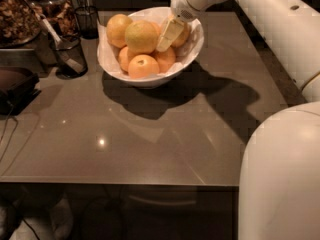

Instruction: Pick orange from white bowl

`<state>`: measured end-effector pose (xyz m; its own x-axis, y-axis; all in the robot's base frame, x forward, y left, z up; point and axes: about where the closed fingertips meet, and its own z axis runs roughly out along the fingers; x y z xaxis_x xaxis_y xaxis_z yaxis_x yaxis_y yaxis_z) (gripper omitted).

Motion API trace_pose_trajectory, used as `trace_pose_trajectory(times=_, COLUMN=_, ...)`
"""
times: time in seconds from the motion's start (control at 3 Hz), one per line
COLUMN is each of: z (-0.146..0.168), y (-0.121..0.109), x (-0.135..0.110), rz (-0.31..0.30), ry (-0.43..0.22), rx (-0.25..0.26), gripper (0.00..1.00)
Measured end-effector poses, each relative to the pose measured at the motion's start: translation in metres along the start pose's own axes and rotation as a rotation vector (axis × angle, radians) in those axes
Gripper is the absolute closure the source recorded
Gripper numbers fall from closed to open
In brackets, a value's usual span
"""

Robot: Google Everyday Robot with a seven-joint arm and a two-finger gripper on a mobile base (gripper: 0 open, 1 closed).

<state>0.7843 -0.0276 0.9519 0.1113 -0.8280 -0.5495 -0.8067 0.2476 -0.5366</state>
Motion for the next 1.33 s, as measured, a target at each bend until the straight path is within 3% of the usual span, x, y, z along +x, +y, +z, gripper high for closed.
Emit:
trace_pose_trajectory(times=0.67, z=0.005, y=-0.005, x=-0.005, rz=-0.01, ry=-0.012, rx=0.003, gripper=0.0)
trace_pose_trajectory(times=1.0, z=-0.036, y=0.009, x=-0.034, rz=0.005, ry=0.003, rx=-0.052, gripper=0.0)
trace_pose_trajectory(times=1.33, z=-0.036, y=0.009, x=-0.034, rz=0.005, ry=0.003, rx=-0.052, gripper=0.0)
